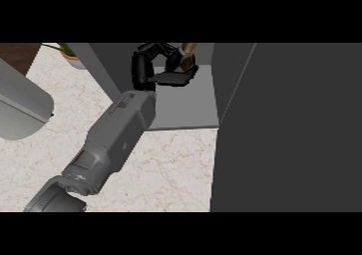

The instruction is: Pick up the wine, place it into the cabinet and close the cabinet

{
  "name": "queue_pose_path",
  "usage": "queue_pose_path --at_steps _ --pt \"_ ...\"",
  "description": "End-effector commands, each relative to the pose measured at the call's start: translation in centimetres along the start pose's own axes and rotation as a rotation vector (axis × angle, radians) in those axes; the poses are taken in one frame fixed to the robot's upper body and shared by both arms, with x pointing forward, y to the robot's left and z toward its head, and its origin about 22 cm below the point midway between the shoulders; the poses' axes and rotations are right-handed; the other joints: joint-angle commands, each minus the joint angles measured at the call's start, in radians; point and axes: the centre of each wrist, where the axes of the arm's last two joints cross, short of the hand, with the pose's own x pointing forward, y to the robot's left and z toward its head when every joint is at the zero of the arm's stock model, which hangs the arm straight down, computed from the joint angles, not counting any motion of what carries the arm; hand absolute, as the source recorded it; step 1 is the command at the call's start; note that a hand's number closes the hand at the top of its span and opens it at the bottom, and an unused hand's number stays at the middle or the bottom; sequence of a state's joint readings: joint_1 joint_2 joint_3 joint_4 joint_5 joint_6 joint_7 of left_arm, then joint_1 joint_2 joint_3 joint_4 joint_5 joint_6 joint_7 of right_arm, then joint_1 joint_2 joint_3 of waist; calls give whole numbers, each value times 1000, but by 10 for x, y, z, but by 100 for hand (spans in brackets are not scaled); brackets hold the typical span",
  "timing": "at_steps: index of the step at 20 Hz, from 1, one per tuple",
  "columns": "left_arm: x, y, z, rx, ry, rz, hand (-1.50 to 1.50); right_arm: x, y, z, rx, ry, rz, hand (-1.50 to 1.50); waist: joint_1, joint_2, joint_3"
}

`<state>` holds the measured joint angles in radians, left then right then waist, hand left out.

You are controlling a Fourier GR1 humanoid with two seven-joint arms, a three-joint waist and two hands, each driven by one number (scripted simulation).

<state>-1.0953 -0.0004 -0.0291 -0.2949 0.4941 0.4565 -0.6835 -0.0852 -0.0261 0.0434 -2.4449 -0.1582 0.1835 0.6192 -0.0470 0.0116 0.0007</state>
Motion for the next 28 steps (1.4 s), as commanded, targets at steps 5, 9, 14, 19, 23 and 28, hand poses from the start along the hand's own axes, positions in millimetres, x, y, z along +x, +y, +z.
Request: queue_pose_path --at_steps 5,9,14,19,23,28 --pt "-10 20 -3 47 46 50 150 8 4 13 20 -42 -41 -150 -11 6 -1" --pt "-8 5 0 71 25 24 150 1 -4 2 49 -37 -32 -150 -24 13 -1" --pt "-7 24 -10 76 37 0 150 2 6 3 44 -45 -24 -150 -16 11 -1" --pt "-19 27 1 71 50 -54 -150 15 6 10 40 -55 -29 -150 -14 7 -2" --pt "-22 13 9 78 49 -101 -150 11 3 4 29 -32 -31 -150 -27 9 -2" --pt "-29 43 6 82 64 -157 -150 0 8 3 50 -48 -40 -150 -28 16 -1"
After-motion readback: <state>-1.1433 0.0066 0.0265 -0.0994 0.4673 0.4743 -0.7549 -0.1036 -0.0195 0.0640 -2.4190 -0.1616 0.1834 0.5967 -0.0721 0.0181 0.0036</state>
